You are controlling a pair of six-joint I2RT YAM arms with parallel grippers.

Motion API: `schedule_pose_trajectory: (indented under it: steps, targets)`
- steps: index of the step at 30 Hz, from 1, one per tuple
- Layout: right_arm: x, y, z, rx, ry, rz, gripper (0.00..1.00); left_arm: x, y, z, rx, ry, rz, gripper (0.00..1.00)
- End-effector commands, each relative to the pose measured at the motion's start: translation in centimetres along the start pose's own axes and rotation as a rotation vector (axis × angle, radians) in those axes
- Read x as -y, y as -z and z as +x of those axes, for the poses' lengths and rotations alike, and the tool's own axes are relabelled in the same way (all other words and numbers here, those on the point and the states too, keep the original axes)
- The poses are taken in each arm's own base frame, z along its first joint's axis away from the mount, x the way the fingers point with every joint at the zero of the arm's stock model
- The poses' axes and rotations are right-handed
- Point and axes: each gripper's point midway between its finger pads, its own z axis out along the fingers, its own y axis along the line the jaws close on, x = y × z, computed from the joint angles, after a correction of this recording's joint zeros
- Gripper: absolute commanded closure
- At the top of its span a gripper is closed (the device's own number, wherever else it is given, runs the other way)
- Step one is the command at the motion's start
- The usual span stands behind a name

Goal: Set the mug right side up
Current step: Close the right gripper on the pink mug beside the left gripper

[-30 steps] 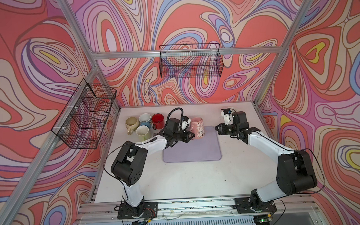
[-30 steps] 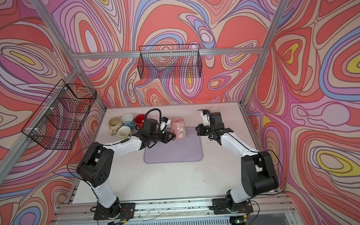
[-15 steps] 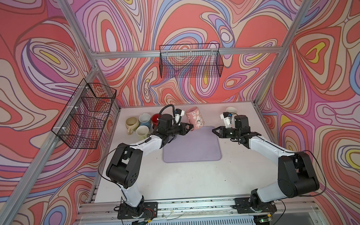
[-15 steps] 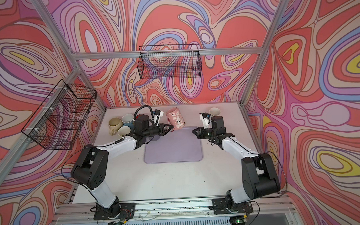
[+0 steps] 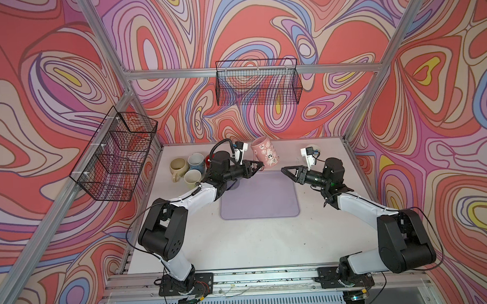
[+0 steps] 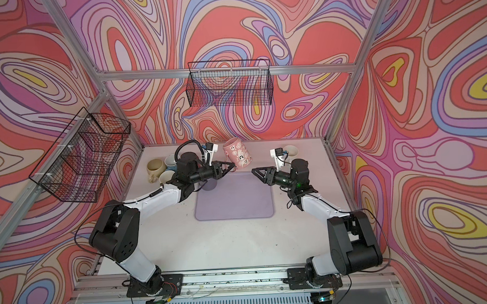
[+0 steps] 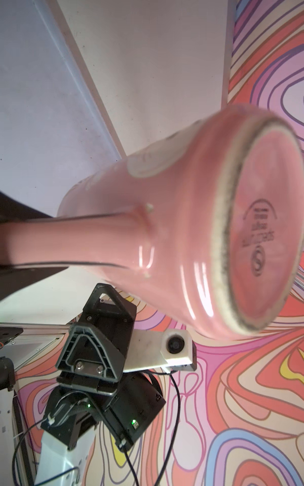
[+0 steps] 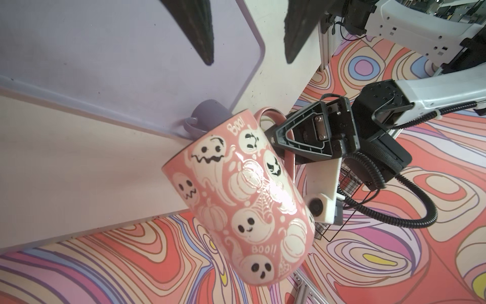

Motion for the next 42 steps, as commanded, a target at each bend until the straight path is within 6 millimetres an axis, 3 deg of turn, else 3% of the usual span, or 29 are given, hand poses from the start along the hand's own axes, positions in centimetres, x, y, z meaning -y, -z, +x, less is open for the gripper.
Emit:
schedule_pose_trajectory:
  steps: [1, 16, 29, 42]
  targets:
    - [-1.9, -0.5, -1.3, 0.044, 0.032, -0.086, 0.55, 5.7, 1.6, -4.9, 0.142, -0.155, 0.135, 1.0]
    - [-2.9, -3.3, -2.1, 0.051, 0.04, -0.154, 0.57, 7.8, 1.3, -5.2, 0.162, -0.159, 0.177, 1.0]
    - [-1.4, -2.1, 0.9, -0.026, 0.023, -0.027, 0.59, 8.4, 1.6, -5.8, 0.17, -0.184, 0.173, 1.0]
    - [-2.3, -4.2, -2.4, 0.114, 0.002, -0.232, 0.56, 10.0, 2.3, -6.2, 0.182, -0.193, 0.199, 1.0]
